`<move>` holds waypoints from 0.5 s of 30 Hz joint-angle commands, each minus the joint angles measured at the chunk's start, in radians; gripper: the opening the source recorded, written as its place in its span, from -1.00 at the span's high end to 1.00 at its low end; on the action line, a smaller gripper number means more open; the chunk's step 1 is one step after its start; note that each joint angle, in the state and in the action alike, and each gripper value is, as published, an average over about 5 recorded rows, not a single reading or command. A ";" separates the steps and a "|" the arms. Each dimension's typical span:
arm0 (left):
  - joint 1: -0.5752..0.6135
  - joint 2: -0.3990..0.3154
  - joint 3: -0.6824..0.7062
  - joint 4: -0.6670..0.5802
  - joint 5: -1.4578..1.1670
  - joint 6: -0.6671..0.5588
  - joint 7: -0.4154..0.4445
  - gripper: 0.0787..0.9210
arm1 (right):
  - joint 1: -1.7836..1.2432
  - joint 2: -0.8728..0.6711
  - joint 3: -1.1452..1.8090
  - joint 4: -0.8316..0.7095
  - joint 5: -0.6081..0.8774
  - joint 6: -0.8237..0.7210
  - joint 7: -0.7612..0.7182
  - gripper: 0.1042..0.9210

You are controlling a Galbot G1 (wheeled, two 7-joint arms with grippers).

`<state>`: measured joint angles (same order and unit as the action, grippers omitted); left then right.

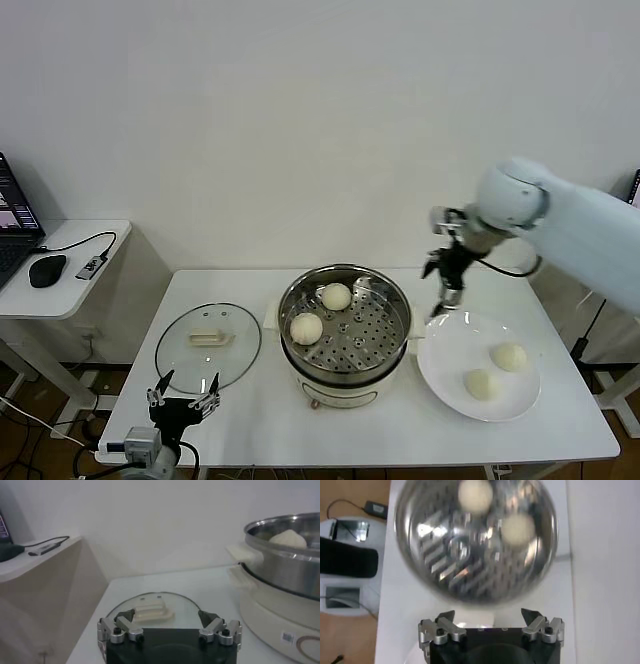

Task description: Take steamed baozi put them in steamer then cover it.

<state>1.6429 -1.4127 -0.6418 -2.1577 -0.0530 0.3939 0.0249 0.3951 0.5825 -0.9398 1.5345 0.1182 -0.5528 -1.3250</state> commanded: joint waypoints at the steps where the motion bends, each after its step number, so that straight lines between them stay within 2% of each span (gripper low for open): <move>1: 0.006 0.003 -0.002 0.001 -0.002 0.000 -0.001 -0.77 | -0.268 -0.176 0.169 0.033 -0.159 0.072 -0.023 -0.76; 15: 0.001 0.003 0.002 0.034 0.004 0.004 0.002 -0.77 | -0.548 -0.119 0.336 -0.049 -0.276 0.105 -0.002 -0.76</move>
<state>1.6456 -1.4105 -0.6400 -2.1378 -0.0511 0.3975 0.0259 0.0354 0.4853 -0.7123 1.5123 -0.0718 -0.4732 -1.3283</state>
